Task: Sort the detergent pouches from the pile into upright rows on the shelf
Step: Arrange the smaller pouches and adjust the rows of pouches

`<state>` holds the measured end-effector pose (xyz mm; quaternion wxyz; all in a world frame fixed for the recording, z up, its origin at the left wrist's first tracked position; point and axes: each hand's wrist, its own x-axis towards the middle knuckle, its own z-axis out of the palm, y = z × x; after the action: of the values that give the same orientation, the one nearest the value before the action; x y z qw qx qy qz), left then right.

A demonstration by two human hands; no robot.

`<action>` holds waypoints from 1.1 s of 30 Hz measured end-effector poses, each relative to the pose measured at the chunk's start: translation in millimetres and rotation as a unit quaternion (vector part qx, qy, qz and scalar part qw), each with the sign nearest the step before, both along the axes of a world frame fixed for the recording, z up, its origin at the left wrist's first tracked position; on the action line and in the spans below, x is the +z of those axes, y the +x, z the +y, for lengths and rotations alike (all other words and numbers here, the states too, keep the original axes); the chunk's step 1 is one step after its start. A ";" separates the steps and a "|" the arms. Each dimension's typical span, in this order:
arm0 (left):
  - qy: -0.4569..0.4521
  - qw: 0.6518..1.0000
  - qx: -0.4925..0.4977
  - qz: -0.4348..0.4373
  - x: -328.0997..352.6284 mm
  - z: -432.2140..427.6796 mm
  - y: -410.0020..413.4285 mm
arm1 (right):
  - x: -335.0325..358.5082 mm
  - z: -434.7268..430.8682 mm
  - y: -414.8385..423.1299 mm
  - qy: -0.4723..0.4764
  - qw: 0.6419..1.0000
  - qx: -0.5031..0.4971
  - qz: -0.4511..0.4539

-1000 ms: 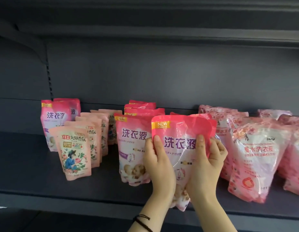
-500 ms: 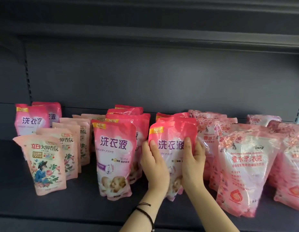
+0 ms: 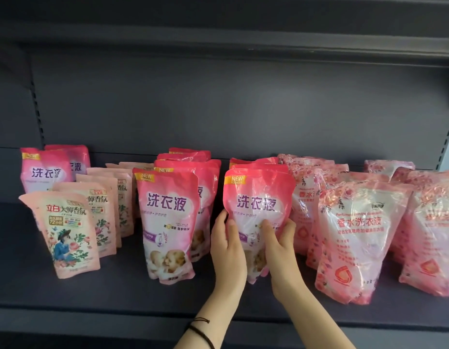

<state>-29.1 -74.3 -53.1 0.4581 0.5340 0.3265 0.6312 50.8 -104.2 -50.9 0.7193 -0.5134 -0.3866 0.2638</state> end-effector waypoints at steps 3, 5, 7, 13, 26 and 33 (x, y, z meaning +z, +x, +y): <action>-0.007 1.000 -0.005 -0.001 3.3 7.0 5.7 | 2.4 5.8 -1.3 -0.004 0.999 -0.031 -0.027; -0.007 1.000 -0.001 0.000 3.6 11.7 8.8 | 3.0 9.8 0.2 -0.005 0.998 -0.048 -0.045; -0.008 1.000 0.002 -0.001 3.6 15.3 11.1 | 2.4 14.6 3.5 -0.008 0.997 -0.051 -0.064; 0.015 1.000 0.011 0.024 4.5 24.1 11.4 | 5.9 25.8 15.1 -0.024 0.997 0.008 -0.072; 0.185 0.951 -0.006 0.248 27.3 19.4 -24.3 | 28.1 -4.9 21.8 -0.017 0.955 -0.075 -0.285; 0.358 0.785 0.016 0.506 52.5 -15.3 -100.3 | 66.0 -52.7 -8.2 -0.110 0.809 -0.158 -0.555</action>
<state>-129.4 -89.6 -0.5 -0.0066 0.8970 0.2703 0.3496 42.6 -156.9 15.1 0.3529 -0.7019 -0.6020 -0.1426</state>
